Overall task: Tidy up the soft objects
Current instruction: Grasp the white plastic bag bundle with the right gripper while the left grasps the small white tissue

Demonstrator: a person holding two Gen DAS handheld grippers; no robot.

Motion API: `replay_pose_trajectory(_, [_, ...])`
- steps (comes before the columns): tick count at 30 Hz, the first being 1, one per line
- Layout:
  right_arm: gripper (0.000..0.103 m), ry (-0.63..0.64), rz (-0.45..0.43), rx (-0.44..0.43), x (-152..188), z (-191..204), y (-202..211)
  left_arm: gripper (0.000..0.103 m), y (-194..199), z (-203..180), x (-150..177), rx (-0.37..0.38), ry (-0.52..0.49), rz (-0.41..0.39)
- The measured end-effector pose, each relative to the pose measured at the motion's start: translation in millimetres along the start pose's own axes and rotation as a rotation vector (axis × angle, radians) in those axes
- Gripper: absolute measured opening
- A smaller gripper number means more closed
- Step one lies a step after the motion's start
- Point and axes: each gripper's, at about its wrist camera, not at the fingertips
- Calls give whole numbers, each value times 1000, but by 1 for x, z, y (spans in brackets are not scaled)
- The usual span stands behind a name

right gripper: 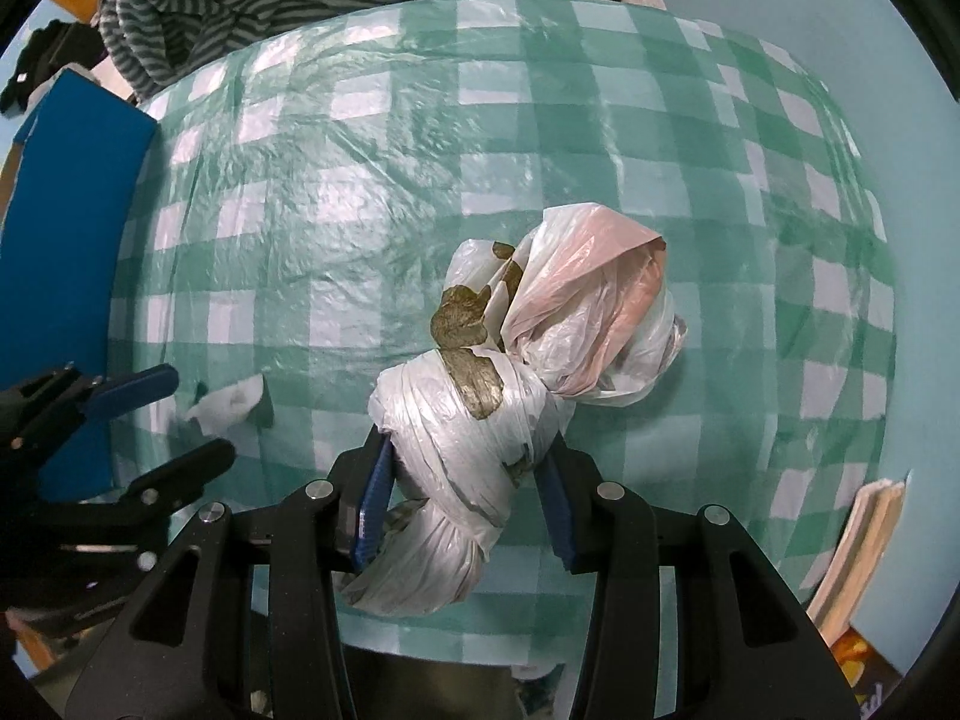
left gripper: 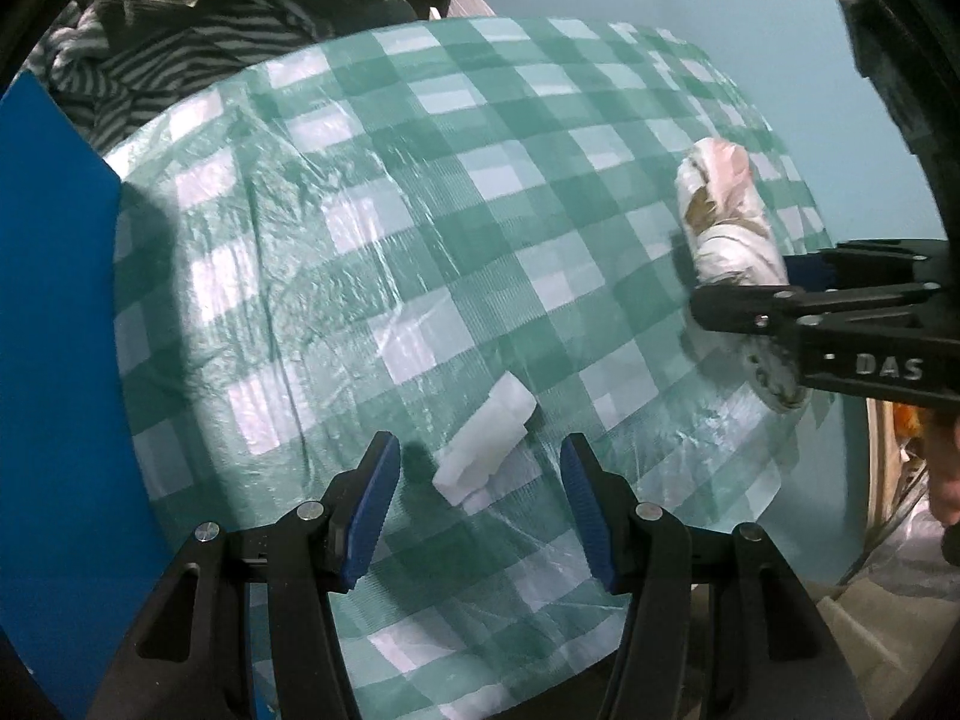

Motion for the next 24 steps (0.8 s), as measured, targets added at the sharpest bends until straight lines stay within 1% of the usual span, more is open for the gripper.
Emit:
replay_pose_trajectory(4, [43, -6, -1, -1, 2, 0, 0, 57, -6, -3, 3, -14, -6, -1])
replay_pose_trajectory(5, [43, -5, -1, 0, 3, 0, 1, 55, -7, -3, 3, -16, -6, -4])
replay_pose_trajectory(7, [43, -2, -1, 1, 4, 0, 0, 48, -6, -3, 4, -19, -9, -16])
replay_pose_trajectory(8, [43, -2, 0, 2, 4, 0, 0, 42, -6, -4, 4, -20, -15, -21])
replay_pose_trajectory(10, [43, -3, 1, 0, 4, 0, -1, 33, -6, -4, 4, -30, -24, -29])
replay_pose_trajectory(11, [43, -2, 2, 1, 3, 1, -2, 27, -6, -4, 3, -24, -24, -32])
replay_pose_trajectory(16, [43, -1, 0, 3, -2, 6, -7, 20, -3, -5, 6, -23, -43, -49])
replay_pose_trajectory(17, [43, 1, -1, 2, -2, 7, -7, 16, -2, -6, 7, -26, -47, -53])
replay_pose_trajectory(18, [43, 5, -4, 1, -1, 7, -6, 15, 0, -5, 7, -24, -46, -57])
replay_pose_trajectory(24, [43, 37, -17, -12, -1, 13, 0, 14, 14, -2, 5, -31, -15, -91])
Point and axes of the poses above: each gripper's, at about its wrist camera, not at the fingertips, and y roughly against the way its jaws point, z to its left, x to its underside, and after that the axes turned 14 degrees about -z, right-handed
